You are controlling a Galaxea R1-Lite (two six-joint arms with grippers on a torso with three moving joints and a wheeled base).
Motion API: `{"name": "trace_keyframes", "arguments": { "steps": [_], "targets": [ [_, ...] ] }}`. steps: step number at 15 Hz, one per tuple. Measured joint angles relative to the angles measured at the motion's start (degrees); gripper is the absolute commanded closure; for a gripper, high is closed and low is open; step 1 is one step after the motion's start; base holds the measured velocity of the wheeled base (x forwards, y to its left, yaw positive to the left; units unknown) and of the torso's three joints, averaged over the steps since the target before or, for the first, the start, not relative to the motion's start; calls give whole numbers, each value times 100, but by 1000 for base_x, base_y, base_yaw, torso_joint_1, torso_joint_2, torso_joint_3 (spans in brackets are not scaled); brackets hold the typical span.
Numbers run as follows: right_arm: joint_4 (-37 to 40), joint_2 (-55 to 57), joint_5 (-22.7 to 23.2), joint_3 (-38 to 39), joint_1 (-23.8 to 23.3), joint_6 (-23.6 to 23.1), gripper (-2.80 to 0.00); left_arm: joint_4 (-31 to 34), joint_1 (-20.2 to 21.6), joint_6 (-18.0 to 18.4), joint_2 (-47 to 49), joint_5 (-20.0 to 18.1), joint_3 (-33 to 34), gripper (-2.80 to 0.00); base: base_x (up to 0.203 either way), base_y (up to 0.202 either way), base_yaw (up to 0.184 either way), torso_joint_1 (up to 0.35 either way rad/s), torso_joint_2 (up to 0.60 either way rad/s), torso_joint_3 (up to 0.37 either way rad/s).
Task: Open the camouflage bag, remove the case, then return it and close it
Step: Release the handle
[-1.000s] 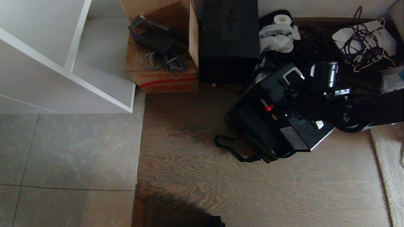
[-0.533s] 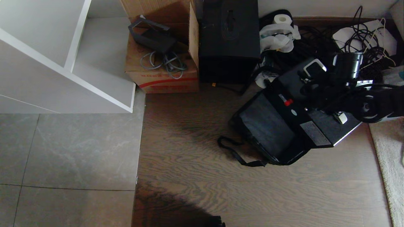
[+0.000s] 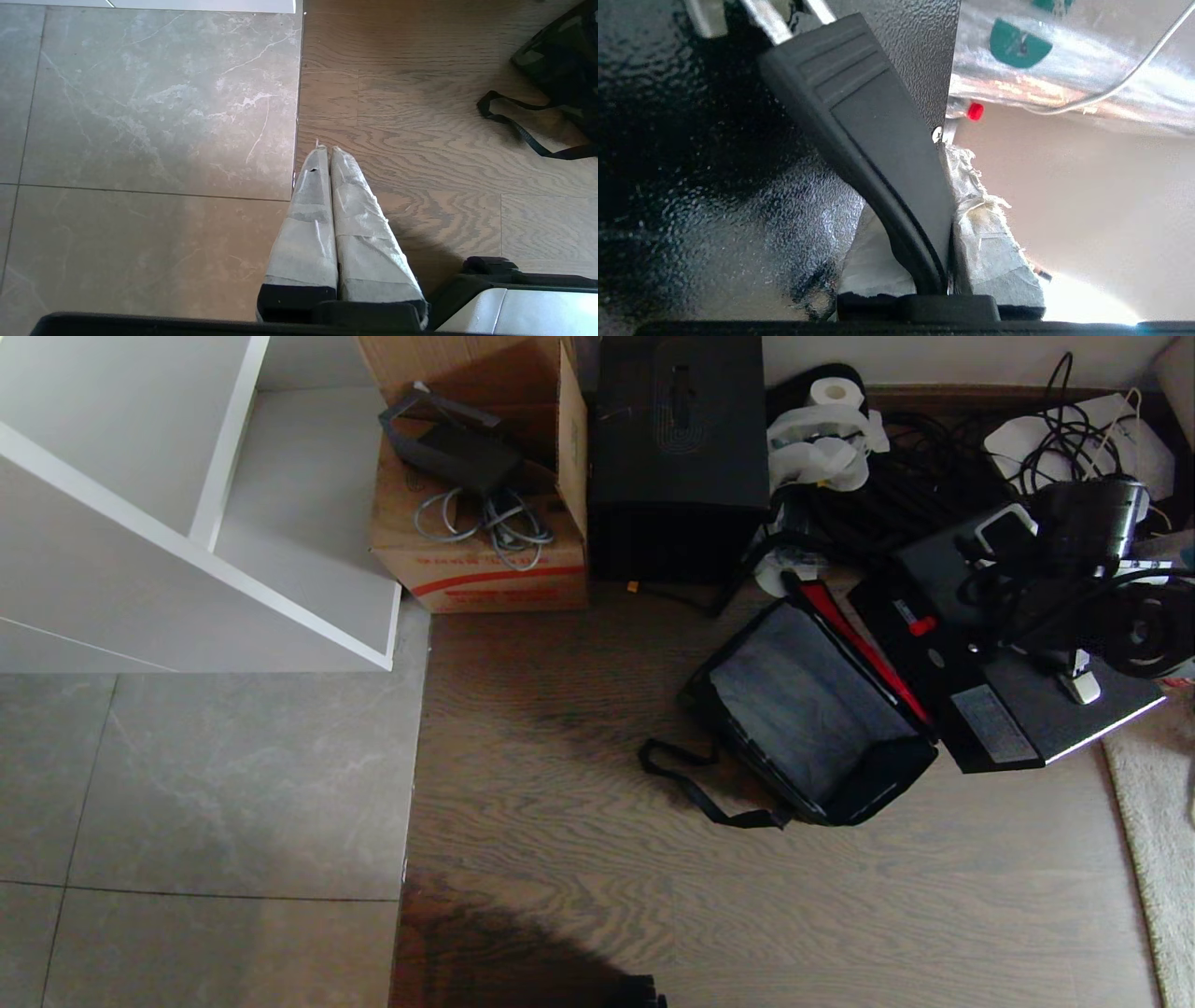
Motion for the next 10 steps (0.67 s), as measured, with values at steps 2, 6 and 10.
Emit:
{"name": "trace_keyframes", "arguments": {
  "steps": [2,6,10],
  "targets": [
    [-66,211,25,-97,-152,18,0,0,0,0,0,0,0,0,0,0,0,0,0,0],
    [-46,939,40,-364,-407,57,0,-2,0,0,0,0,0,0,0,0,0,0,0,0],
    [-30,1712,24,-1216,-653,1,0,0,0,0,0,0,0,0,0,0,0,0,0,0]
  ]
}}
